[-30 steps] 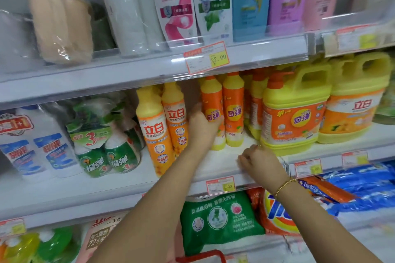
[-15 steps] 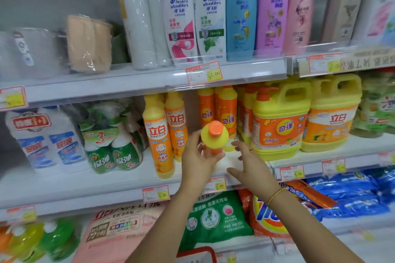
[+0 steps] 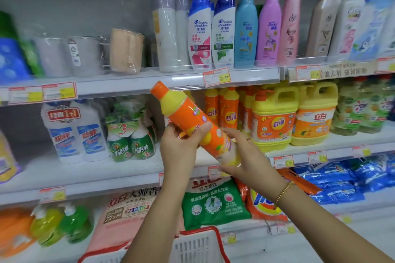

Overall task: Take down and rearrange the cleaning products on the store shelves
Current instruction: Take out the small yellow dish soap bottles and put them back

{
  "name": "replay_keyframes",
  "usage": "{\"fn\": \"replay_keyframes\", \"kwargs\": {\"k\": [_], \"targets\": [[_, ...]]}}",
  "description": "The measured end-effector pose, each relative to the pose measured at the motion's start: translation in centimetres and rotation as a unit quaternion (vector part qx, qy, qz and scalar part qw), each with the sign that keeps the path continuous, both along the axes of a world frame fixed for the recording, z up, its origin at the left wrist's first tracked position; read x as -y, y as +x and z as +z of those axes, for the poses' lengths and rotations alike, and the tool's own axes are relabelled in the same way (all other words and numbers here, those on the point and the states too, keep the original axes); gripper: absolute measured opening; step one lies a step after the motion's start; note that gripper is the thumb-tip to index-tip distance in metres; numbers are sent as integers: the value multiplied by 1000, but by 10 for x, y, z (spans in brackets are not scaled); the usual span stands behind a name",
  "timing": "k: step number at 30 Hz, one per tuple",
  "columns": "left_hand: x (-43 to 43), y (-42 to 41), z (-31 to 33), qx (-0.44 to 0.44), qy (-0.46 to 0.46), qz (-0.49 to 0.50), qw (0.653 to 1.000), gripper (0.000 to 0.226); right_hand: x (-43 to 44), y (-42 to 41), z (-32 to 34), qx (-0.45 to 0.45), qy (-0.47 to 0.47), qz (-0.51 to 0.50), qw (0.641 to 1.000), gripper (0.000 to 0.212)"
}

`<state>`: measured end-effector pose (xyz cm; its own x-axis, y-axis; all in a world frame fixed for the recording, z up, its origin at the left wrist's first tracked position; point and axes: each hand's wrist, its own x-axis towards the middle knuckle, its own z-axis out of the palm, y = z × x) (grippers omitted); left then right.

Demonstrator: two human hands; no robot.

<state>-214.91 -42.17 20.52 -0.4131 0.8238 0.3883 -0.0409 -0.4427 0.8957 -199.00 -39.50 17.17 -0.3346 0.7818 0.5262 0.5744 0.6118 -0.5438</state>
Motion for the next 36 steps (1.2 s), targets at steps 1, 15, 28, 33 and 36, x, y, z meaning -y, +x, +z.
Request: {"fn": "replay_keyframes", "kwargs": {"k": [1, 15, 28, 33, 36], "targets": [[7, -1, 5, 12, 2, -6, 1000, 43, 9, 0, 0, -29, 23, -19, 999, 81], [46, -27, 2, 101, 23, -315, 943, 72, 55, -3, 2, -334, -317, 285, 841, 76], [44, 16, -35, 83, -48, -118, 988, 72, 77, 10, 3, 53, -30, -68, 996, 73], [44, 1, -19, 104, -40, -176, 978, 58, 77, 12, 3, -110, -276, 92, 950, 61], [36, -18, -14, 200, -52, -243, 948, 58, 82, 8, 1, -278, -471, 296, 783, 57]]}}
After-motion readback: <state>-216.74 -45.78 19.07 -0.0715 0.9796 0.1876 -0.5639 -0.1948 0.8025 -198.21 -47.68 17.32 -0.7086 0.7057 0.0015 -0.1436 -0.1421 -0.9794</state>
